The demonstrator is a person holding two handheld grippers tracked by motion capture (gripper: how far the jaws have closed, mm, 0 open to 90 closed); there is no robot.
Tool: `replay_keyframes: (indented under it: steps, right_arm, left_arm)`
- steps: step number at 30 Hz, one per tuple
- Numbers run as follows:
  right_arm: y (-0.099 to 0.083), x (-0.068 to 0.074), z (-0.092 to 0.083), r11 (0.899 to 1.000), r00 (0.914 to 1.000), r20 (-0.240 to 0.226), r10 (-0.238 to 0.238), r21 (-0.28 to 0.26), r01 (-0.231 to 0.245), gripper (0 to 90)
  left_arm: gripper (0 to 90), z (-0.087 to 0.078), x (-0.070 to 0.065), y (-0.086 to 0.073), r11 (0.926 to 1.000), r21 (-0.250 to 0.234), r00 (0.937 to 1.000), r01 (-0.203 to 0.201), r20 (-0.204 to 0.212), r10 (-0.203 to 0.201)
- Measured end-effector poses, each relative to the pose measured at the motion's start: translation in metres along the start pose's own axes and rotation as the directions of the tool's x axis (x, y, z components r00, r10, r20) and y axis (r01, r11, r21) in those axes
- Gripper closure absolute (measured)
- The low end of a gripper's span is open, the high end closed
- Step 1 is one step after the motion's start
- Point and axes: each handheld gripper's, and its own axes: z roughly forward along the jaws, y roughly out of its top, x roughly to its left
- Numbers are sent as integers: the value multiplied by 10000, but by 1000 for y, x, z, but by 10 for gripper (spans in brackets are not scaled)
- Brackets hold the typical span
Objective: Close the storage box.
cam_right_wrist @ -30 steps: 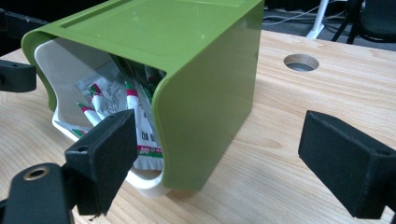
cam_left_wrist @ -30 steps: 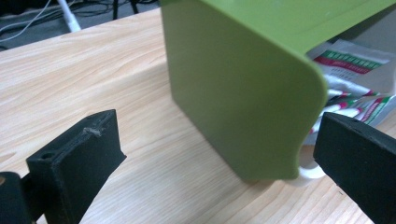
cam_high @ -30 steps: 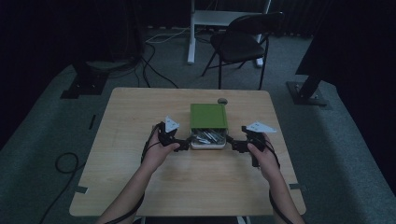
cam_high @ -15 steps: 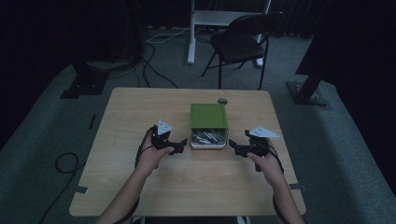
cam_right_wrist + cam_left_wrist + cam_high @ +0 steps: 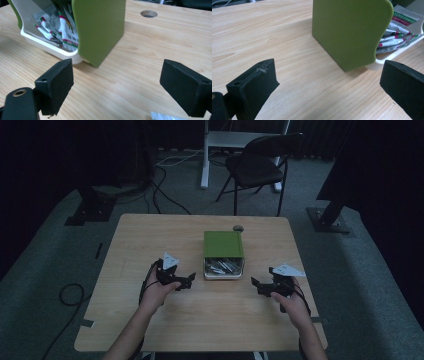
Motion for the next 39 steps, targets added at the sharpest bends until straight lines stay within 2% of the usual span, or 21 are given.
replay_keyframes:
  steps: [6, 14, 19, 21, 24, 31, 36, 38, 39]
  right_arm:
    - [-9, -2, -6, 9999, 9999, 105, -73, 111, 72, 116]
    - [-25, -9, -25, 9994, 9979, 586, 261, 216, -274, 115]
    - [-36, -13, -34, 9988, 9963, 819, 273, 372, -305, 116]
    - [-41, -15, -38, 9985, 9949, 972, 261, 453, -307, 116]
    - [-47, -17, -42, 9976, 9933, 1107, 345, 555, -409, 116]
    - [-59, -23, -51, 9952, 9895, 1327, 567, 715, -666, 115]
    - [-70, -28, -58, 9909, 9836, 1664, 689, 1028, -868, 115]
    - [-73, -29, -60, 9888, 9801, 1773, 896, 1020, -1089, 115]
    - [-74, -30, -61, 9876, 9782, 1834, 974, 1034, -1177, 116]
  left_arm:
    - [16, -8, 7, -7, 10000, 13, 9997, 99, -205, -99]
    - [15, -18, 21, -20, 9992, 55, 9979, 406, -512, -403]
    - [16, -24, 30, -28, 9981, 141, 9957, 594, -714, -583]
    - [16, -27, 33, -31, 9969, 99, 9938, 787, -801, -776]
    - [16, -31, 38, -35, 9966, 75, 9912, 817, -1052, -804]
    - [16, -41, 49, -45, 9938, 28, 9852, 1110, -1320, -1097]
    - [16, -51, 60, -56, 9914, 187, 9793, 1295, -1591, -1249]
    - [16, -55, 64, -60, 9908, 230, 9776, 1334, -1674, -1278]
    - [16, -57, 65, -62, 9897, 166, 9745, 1420, -1776, -1368]
